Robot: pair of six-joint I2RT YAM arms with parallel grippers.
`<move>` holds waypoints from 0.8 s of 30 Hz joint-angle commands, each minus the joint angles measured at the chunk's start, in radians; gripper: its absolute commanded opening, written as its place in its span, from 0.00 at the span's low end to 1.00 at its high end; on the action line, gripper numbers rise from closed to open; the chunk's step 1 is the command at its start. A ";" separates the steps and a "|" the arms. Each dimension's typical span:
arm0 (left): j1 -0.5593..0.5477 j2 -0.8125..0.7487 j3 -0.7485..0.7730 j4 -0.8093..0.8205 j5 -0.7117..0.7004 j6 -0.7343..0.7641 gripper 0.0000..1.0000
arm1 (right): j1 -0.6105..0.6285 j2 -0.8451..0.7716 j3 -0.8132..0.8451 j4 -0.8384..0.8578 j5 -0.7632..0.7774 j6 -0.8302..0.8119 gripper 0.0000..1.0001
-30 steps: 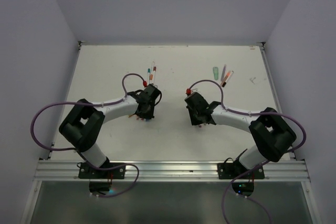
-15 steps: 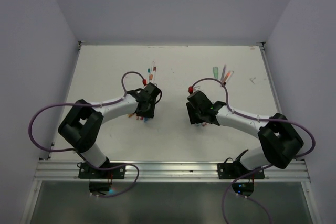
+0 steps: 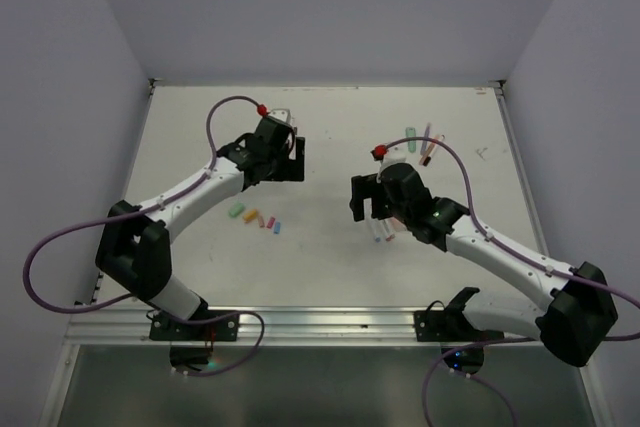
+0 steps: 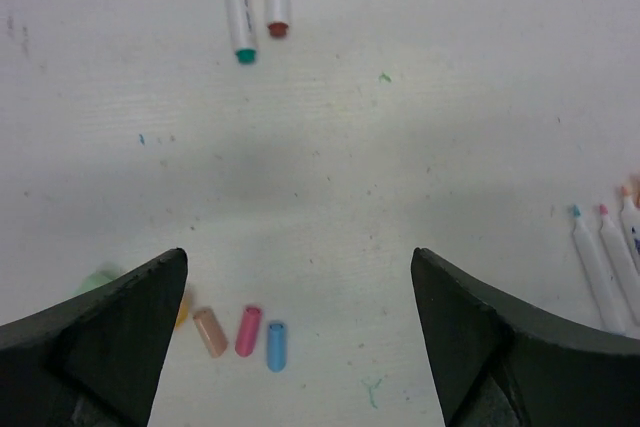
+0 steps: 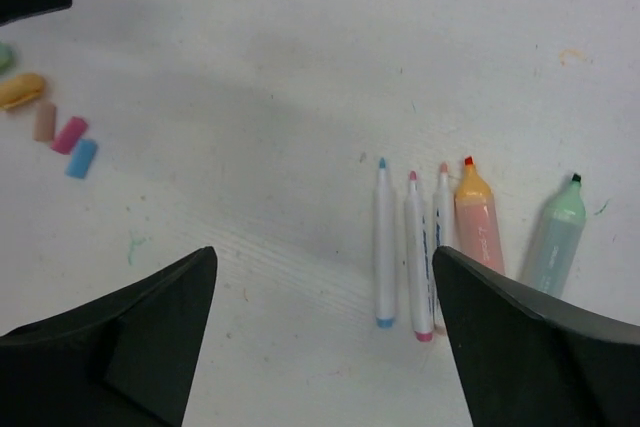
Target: Open the pen caps
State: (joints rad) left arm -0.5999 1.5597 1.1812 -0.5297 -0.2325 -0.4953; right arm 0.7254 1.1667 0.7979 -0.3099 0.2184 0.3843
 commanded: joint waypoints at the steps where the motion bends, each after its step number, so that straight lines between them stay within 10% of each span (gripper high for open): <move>1: 0.098 0.020 0.069 0.100 0.041 0.044 0.96 | -0.007 -0.065 -0.026 0.115 0.003 -0.005 0.98; 6: 0.175 0.143 0.179 0.152 0.036 0.084 0.95 | -0.011 -0.098 -0.068 0.182 -0.017 0.002 0.99; 24: 0.270 0.623 0.623 0.140 0.062 0.130 0.45 | -0.017 -0.065 -0.077 0.181 -0.039 -0.024 0.99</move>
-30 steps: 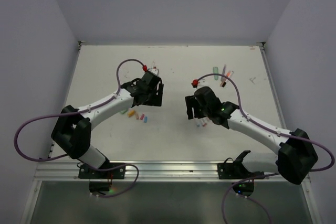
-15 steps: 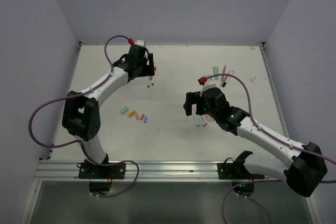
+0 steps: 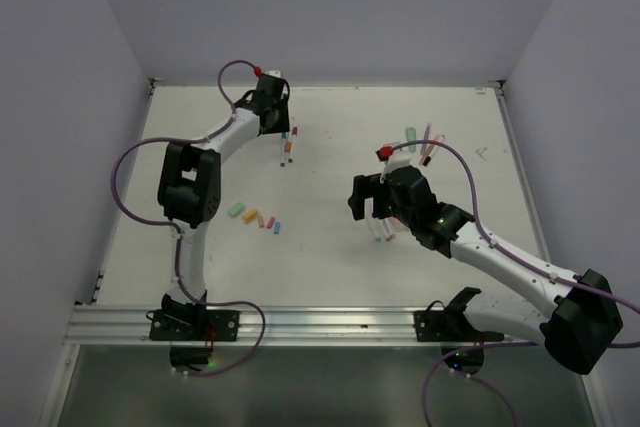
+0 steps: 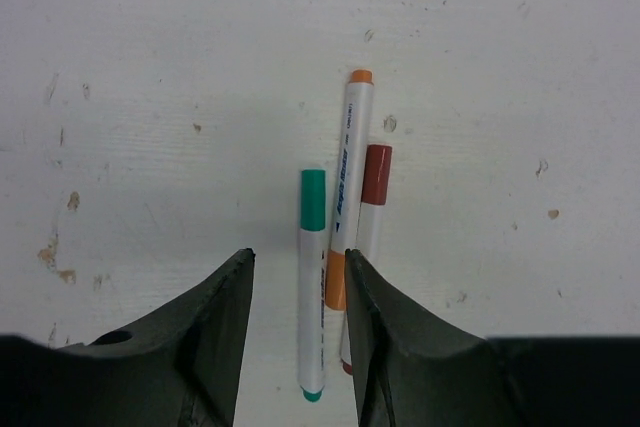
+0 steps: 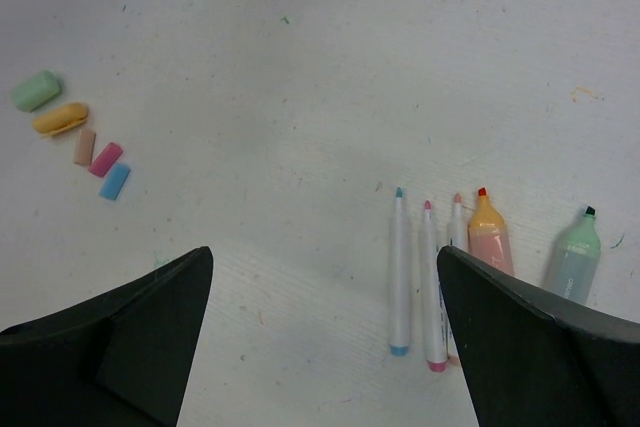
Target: Open the pen caps
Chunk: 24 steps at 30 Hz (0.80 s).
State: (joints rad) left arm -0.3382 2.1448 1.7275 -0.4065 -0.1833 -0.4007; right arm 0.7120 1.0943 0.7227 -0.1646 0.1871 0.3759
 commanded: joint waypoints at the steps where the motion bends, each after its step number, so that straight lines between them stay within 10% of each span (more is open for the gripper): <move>1: 0.010 0.050 0.086 0.018 0.015 0.037 0.44 | -0.003 0.012 -0.002 0.034 -0.011 -0.015 0.99; 24: 0.016 0.227 0.147 -0.029 -0.074 0.051 0.23 | -0.003 -0.020 -0.016 -0.001 -0.011 -0.009 0.99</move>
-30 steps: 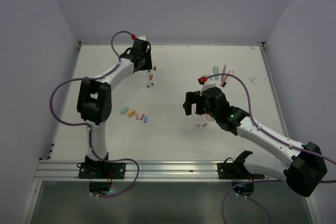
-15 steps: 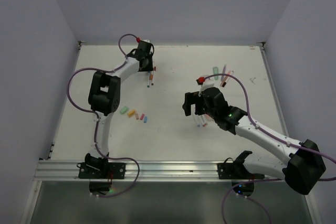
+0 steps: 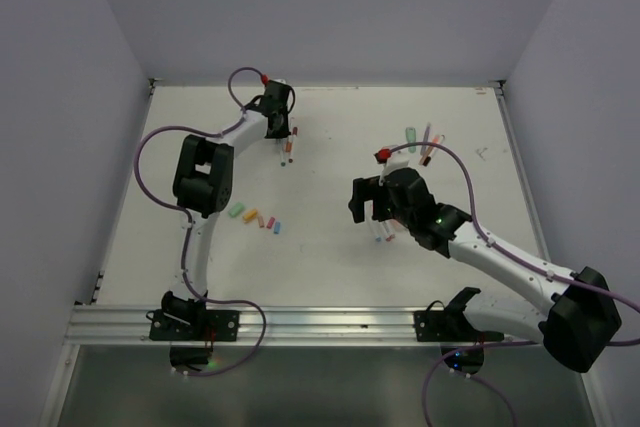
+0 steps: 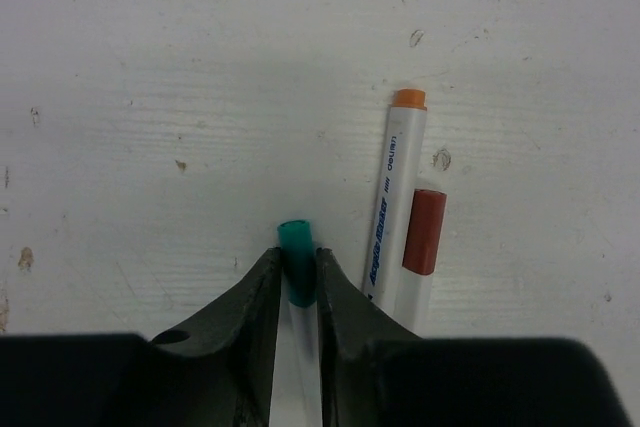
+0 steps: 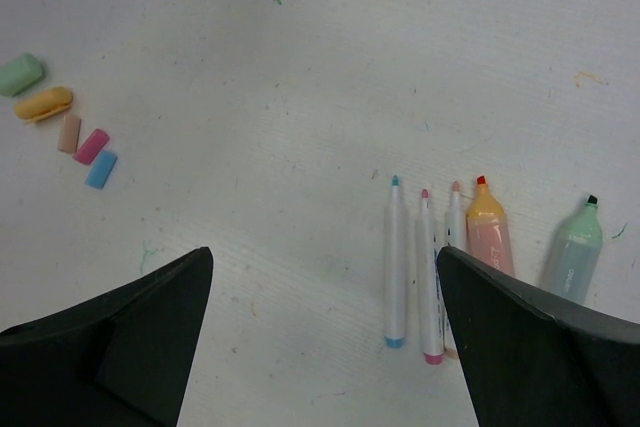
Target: Open the pen caps
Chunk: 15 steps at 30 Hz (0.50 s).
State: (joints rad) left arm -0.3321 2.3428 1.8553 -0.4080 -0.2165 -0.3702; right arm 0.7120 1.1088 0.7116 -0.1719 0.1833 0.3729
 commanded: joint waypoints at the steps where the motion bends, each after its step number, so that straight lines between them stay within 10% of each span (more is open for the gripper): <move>1: 0.010 0.026 0.012 -0.029 -0.043 0.019 0.20 | -0.003 -0.043 -0.008 0.008 -0.008 -0.008 0.99; 6: 0.010 -0.062 -0.103 -0.006 -0.038 -0.019 0.01 | -0.002 -0.038 -0.006 0.031 -0.062 -0.046 0.98; 15: 0.008 -0.486 -0.525 0.267 0.100 -0.211 0.00 | 0.004 0.080 0.005 0.271 -0.264 0.043 0.96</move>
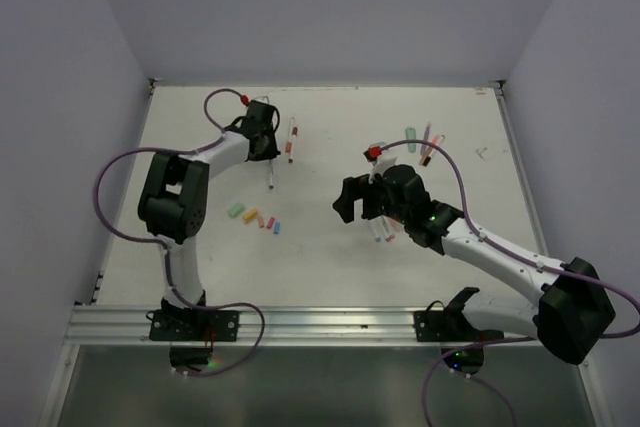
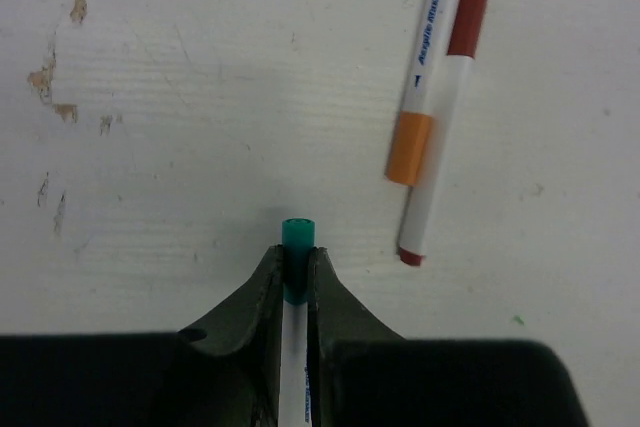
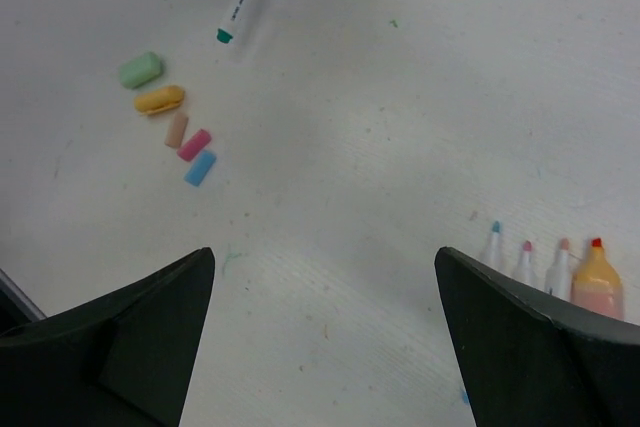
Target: Open the pen caps
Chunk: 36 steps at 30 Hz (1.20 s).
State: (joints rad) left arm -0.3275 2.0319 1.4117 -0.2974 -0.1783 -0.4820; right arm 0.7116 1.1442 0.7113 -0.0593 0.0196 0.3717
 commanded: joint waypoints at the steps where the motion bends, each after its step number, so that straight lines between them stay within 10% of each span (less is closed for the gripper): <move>1: 0.001 -0.252 -0.118 0.185 0.092 -0.116 0.00 | 0.005 0.060 0.017 0.182 -0.113 0.056 0.95; 25: -0.169 -0.809 -0.620 0.629 0.183 -0.296 0.00 | 0.034 0.446 0.283 0.538 -0.264 0.234 0.85; 32: -0.176 -0.819 -0.634 0.649 0.212 -0.282 0.00 | 0.035 0.459 0.283 0.556 -0.271 0.222 0.50; 36: -0.174 -0.820 -0.623 0.641 0.234 -0.256 0.02 | 0.035 0.439 0.264 0.559 -0.283 0.199 0.14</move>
State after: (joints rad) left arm -0.4942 1.2320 0.7872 0.2913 0.0246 -0.7635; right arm 0.7437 1.6043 0.9520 0.4435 -0.2462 0.5900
